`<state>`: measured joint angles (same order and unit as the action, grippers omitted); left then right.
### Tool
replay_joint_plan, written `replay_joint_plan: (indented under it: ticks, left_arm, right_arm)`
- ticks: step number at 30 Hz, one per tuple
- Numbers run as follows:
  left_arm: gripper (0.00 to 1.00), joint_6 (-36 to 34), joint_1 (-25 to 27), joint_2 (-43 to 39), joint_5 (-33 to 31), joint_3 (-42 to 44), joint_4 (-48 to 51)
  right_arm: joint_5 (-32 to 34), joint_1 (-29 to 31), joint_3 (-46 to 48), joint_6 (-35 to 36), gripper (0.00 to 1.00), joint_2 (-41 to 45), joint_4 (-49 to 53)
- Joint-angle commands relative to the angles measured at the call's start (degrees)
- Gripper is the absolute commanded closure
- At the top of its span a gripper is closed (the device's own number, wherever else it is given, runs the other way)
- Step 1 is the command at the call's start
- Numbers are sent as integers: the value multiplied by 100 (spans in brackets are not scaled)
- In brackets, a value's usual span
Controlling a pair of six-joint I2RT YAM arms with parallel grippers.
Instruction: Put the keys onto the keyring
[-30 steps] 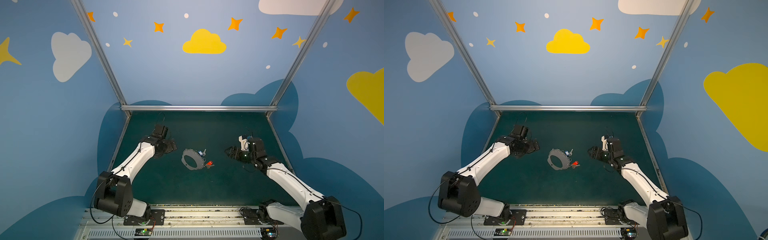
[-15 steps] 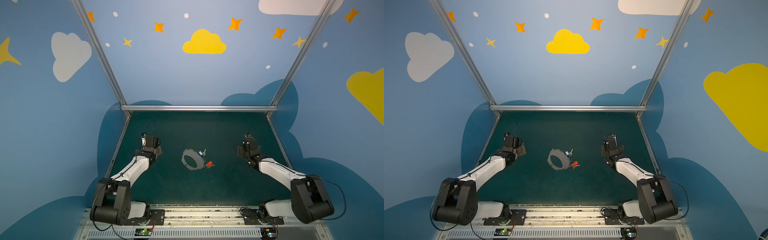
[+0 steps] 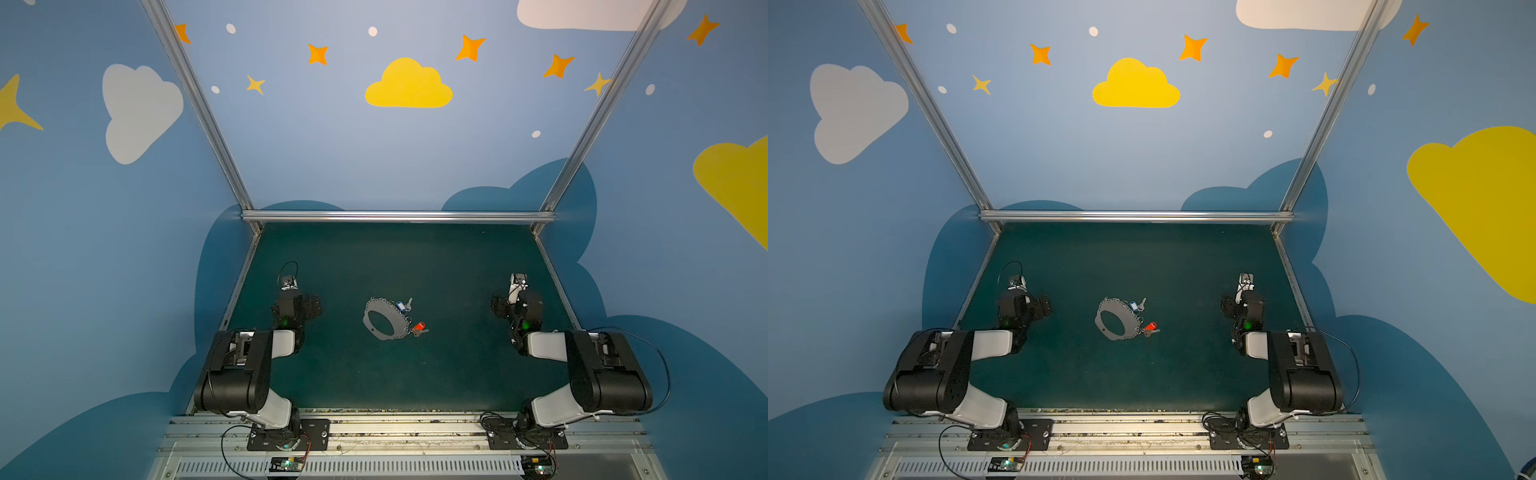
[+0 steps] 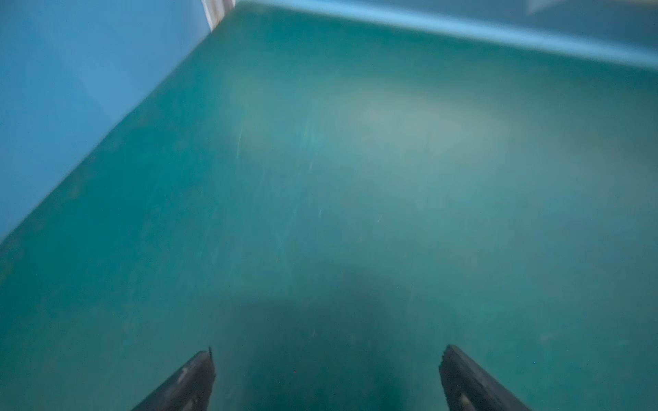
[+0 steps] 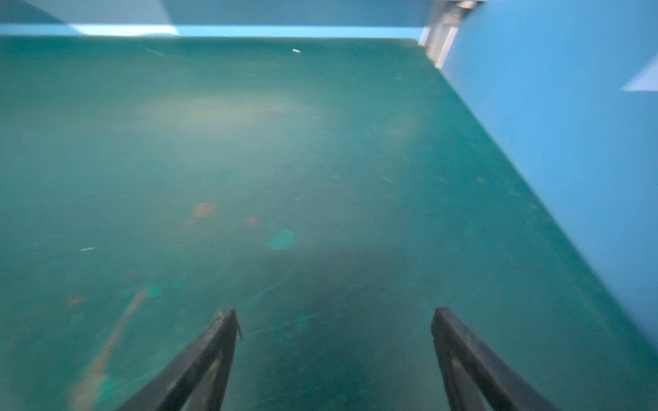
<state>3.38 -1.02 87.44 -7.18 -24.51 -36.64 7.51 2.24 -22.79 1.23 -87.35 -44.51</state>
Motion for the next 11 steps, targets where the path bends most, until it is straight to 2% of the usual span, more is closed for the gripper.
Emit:
replay_joint_plan:
  ticks: [1,3,11]
  left_arm:
    - [0,-175,99,-112,129,6,-382]
    - [0,-181,102,-113,116,4,-382]
    - [0,-188,114,-122,90,3,-383]
  right_arm:
    - [-550,84,108,-52,13,-82,-683]
    - [-540,102,-55,-21,13,121,-36]
    - [-557,66,-74,-99,13,48,-97]
